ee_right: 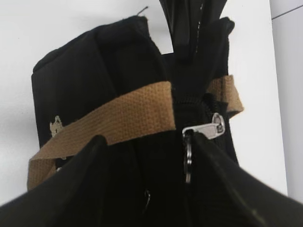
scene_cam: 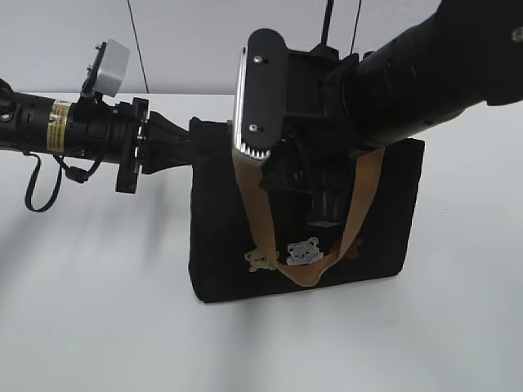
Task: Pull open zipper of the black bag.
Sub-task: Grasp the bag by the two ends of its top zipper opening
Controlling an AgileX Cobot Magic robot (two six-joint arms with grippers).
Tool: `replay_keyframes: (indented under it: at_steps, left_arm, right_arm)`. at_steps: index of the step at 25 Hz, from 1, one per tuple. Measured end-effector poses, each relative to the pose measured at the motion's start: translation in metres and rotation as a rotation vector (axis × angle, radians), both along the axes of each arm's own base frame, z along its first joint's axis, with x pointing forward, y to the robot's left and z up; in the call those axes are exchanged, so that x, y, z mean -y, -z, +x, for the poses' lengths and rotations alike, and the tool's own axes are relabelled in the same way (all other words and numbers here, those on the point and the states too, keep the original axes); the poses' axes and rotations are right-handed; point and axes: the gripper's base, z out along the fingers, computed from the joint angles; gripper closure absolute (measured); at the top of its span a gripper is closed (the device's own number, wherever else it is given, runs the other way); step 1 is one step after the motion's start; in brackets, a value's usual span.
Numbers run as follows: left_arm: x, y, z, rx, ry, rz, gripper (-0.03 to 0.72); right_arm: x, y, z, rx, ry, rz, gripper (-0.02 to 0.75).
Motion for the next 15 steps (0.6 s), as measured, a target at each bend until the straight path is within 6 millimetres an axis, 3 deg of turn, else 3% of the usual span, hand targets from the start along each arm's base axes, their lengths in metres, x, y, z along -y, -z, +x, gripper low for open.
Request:
replay_keyframes:
  at_steps: [11, 15]
  left_arm:
    - [-0.0001, 0.0006, -0.0009, 0.001, 0.011, 0.007, 0.657]
    - [-0.0001, 0.0007, -0.0010, 0.001, 0.011, 0.008, 0.657]
  right_arm:
    - [-0.0016, 0.0016, 0.0026, 0.015, 0.002, 0.007, 0.329]
    - [-0.0016, 0.0016, 0.0027, 0.016, 0.002, 0.008, 0.440]
